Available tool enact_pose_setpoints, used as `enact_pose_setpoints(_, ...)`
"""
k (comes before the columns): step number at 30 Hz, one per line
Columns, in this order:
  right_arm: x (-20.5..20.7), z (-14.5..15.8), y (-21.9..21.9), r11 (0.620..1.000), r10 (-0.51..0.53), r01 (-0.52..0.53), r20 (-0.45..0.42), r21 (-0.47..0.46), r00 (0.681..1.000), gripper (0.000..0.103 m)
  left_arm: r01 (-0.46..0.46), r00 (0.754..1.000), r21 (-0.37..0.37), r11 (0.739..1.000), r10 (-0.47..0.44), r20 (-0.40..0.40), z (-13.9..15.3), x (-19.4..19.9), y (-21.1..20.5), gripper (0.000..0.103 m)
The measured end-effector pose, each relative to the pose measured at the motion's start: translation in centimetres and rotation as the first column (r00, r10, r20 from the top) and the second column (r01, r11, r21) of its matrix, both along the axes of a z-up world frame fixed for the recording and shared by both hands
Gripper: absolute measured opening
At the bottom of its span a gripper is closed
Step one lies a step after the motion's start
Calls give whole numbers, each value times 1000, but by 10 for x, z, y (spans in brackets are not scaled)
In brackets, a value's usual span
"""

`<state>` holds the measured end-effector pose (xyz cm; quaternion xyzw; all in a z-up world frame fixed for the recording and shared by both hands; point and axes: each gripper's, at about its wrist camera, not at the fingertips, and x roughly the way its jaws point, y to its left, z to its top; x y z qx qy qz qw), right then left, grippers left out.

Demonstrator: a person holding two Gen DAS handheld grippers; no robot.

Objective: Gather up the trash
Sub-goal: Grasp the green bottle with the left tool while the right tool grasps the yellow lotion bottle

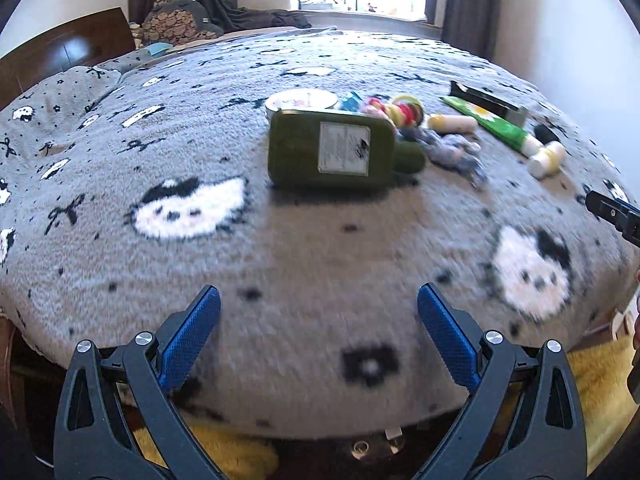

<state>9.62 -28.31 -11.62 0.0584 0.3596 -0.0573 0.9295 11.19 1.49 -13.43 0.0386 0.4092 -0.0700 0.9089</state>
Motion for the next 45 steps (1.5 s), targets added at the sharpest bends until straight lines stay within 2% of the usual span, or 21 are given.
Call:
enact_pose_setpoints(13,66,-19,14,996,22,-28,-58,-90,998,100,-16,1000,-24,1000,16,-3,6,43,-16,95)
enact_pose_setpoints(23,89,-22,6,996,58,-62,-70,-58,996,99,-7,1000,1,1000,7,-8,3,64,-24,95)
enact_pose_setpoints(31,92,-22,11,993,85,-90,-68,-80,994,85,12,1000,68,998,-12,2,0,85,-24,95)
enact_pose_setpoints(32,92,-22,11,993,85,-91,-66,-79,994,85,19,1000,72,997,-19,3,-1,87,-25,95)
enact_pose_setpoints(35,90,-21,10,994,84,-88,-59,-71,995,85,45,999,66,997,-45,-2,-1,90,-27,82)
enact_pose_setpoints(39,84,-17,10,994,86,-89,-50,-66,995,85,54,998,93,994,-55,9,2,86,-32,81)
enact_pose_setpoints(45,59,-2,14,993,101,-101,-18,-54,995,85,65,998,68,996,-67,18,10,65,-33,81)
